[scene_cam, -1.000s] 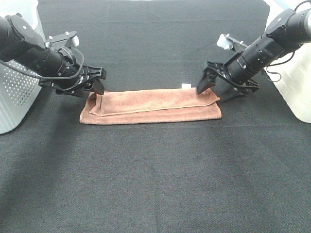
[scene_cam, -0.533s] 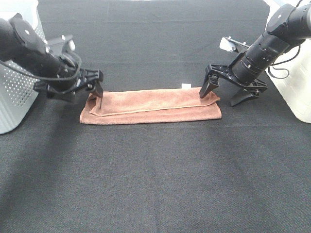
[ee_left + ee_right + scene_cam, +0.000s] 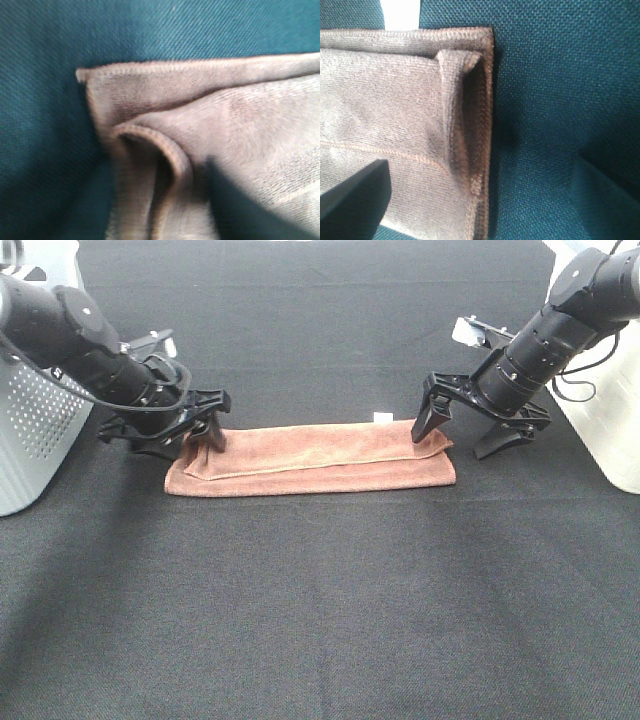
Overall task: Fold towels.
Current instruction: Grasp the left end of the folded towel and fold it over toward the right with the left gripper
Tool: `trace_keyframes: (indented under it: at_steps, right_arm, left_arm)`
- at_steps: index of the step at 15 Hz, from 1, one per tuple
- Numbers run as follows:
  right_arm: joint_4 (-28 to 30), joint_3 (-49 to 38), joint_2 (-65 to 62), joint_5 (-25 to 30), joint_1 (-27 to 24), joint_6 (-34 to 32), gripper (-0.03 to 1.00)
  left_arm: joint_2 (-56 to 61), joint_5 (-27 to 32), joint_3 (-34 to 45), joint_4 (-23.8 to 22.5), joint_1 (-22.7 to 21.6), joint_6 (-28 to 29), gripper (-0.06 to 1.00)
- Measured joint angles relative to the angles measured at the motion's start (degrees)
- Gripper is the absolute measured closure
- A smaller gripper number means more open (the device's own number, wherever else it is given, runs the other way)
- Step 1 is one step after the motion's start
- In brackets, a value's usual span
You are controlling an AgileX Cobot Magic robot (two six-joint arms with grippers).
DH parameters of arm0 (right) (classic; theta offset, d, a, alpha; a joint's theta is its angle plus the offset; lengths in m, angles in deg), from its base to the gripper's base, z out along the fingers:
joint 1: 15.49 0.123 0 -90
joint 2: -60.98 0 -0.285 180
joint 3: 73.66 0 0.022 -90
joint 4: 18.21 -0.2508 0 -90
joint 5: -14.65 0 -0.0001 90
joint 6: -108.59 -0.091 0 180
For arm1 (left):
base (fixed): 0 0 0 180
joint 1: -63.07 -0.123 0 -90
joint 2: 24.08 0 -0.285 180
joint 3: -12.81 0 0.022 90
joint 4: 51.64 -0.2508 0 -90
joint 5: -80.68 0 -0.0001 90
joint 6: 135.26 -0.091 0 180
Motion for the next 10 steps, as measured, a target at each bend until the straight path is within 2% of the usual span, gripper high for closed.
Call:
trace_keyframes:
  at_steps: [1, 2, 5, 8, 9, 10]
  right_arm:
    - [0.0, 0.0, 0.0, 0.0, 0.0, 0.0, 0.05]
    - [0.0, 0.0, 0.0, 0.0, 0.0, 0.0, 0.05]
    - [0.0, 0.0, 0.0, 0.11, 0.0, 0.0, 0.05]
    - [0.0, 0.0, 0.0, 0.23, 0.0, 0.0, 0.05]
    - [0.0, 0.0, 0.0, 0.23, 0.0, 0.0, 0.05]
    - [0.0, 0.0, 0.0, 0.23, 0.0, 0.0, 0.05]
  left_arm:
    - [-0.17, 0.74, -0.06, -0.11, 0.0, 0.23, 0.77]
    - [-0.17, 0.8, -0.06, -0.8, 0.0, 0.29, 0.88]
    - [1.32, 2.52, -0.11, -3.67, -0.17, 0.8, 0.89]
    - [5.21, 10.31, -3.72, -14.27, -1.09, 7.51, 0.89]
    - [5.21, 10.31, -3.72, -14.27, -1.09, 7.51, 0.89]
    - [6.07, 13.92, -6.07, -18.74, -1.26, 10.31, 0.89]
